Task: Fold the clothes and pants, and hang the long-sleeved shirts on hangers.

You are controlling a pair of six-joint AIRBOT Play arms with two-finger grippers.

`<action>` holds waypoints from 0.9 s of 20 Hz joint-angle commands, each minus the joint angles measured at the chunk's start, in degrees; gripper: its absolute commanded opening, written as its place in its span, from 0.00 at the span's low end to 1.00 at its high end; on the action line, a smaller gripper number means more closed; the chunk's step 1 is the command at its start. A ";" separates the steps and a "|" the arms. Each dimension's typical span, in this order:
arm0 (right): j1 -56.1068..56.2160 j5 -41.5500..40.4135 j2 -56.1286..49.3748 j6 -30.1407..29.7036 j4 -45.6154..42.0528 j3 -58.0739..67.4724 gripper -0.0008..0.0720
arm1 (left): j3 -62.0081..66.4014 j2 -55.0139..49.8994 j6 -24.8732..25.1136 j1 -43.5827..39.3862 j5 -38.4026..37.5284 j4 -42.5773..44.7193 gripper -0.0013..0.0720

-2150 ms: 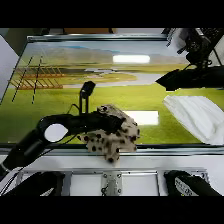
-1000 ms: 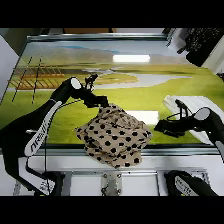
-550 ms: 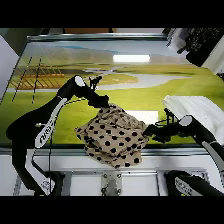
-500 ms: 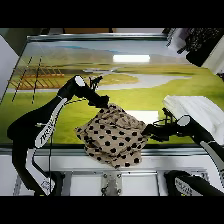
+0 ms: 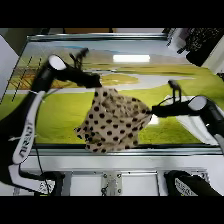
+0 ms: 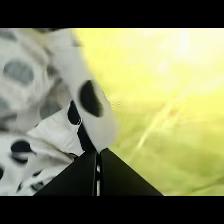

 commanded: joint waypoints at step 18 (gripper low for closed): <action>0.20 24.46 4.79 6.91 -4.87 52.65 0.02 | -17.92 49.35 -9.81 2.54 -3.23 -0.09 0.03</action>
